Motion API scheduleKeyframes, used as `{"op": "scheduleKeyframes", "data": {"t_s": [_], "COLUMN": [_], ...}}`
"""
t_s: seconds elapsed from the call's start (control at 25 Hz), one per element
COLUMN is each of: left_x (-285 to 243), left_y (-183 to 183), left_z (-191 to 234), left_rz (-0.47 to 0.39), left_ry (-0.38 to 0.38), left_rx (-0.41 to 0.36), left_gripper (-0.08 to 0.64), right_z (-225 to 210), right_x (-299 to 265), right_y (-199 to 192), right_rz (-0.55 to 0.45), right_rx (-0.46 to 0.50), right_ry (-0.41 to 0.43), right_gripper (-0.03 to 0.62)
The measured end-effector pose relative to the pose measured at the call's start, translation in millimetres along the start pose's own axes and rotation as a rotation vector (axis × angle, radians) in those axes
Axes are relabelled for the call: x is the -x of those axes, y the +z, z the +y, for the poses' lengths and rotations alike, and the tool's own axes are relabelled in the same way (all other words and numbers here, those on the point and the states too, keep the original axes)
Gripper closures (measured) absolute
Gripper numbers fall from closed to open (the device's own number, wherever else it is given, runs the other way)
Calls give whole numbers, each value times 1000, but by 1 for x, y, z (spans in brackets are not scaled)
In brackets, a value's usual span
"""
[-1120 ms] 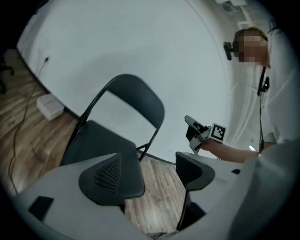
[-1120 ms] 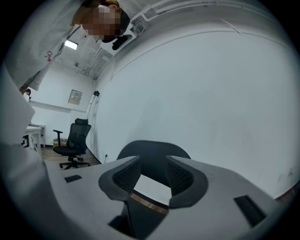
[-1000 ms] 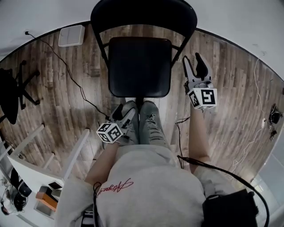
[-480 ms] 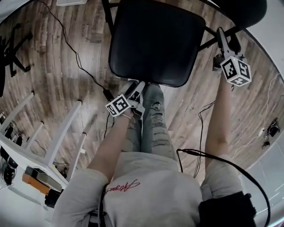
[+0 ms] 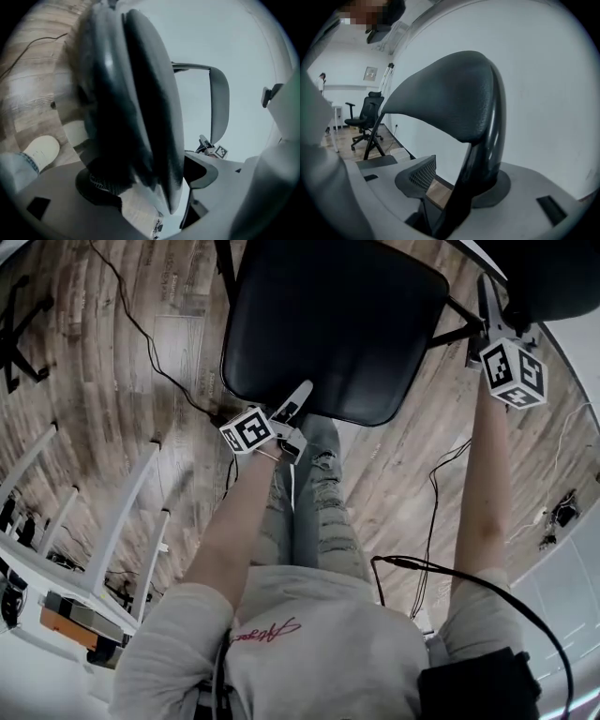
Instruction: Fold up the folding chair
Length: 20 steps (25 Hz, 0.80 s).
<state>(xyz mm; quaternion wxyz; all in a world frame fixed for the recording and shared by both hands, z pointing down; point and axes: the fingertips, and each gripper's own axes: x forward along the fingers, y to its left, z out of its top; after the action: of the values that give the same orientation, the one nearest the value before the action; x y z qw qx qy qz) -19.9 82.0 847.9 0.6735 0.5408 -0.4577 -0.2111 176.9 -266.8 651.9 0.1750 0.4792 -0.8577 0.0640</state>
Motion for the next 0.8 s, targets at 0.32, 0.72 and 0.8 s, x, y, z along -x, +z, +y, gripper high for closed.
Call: {"op": "scheduleKeyframes", "data": {"t_s": [0.32, 0.72, 0.8], "left_x": [2, -2, -1], "left_y": [19, 46, 53], "left_z": [-10, -84, -112], "left_rz": [-138, -102, -98], "left_ry": [-47, 7, -1], "left_rx": [250, 232, 217], "left_gripper": [153, 227, 264], "right_z": [-13, -16, -18], "right_x": [-5, -4, -4], "right_y": [10, 55, 65], "right_rz": [-9, -73, -74], "right_rx": [-219, -258, -254], "right_ry": [27, 111, 113], "right_gripper": [575, 577, 577]}}
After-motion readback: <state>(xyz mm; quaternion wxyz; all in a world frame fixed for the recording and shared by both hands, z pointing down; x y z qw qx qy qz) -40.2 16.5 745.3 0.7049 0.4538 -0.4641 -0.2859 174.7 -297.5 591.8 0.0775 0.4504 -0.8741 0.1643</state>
